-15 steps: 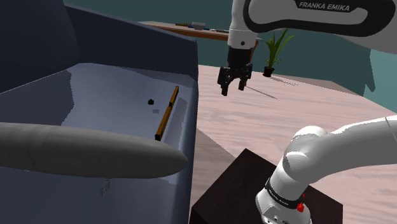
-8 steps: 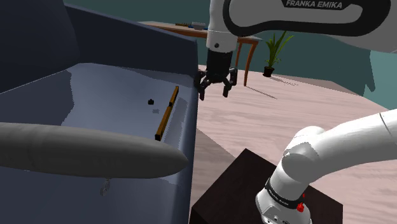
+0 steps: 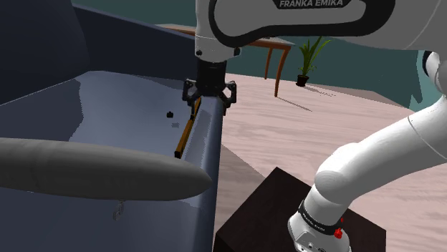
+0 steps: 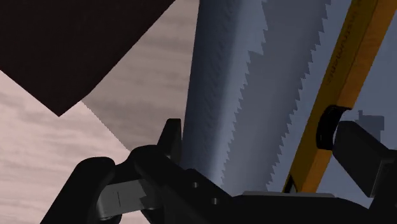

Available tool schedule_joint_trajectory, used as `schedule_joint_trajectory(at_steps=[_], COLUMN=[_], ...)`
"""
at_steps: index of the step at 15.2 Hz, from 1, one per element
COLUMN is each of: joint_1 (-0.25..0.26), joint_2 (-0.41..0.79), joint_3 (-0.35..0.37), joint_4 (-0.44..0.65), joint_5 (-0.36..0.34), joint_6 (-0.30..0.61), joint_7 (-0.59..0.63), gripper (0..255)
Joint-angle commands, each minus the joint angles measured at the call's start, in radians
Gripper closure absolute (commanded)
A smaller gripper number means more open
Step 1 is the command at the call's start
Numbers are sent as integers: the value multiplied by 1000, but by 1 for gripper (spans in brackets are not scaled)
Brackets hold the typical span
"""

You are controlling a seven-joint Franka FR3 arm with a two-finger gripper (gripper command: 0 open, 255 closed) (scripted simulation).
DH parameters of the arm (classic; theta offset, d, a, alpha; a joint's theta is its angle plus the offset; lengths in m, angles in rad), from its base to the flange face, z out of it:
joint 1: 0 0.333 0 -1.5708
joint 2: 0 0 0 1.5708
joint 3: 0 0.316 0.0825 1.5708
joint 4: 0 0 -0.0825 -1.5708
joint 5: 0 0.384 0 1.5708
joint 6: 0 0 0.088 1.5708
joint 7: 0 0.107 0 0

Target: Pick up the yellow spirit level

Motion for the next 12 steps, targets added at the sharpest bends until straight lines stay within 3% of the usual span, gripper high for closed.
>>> schedule_joint_trajectory(at_steps=[1, 3, 12], joint_1=[-26, -51, -44], joint_2=[70, 137, 137], joint_3=[62, 113, 125], joint_4=[65, 121, 19], joint_5=[-14, -40, -33], joint_6=[20, 38, 139], joint_7=[123, 226, 227], gripper=[0, 0, 0])
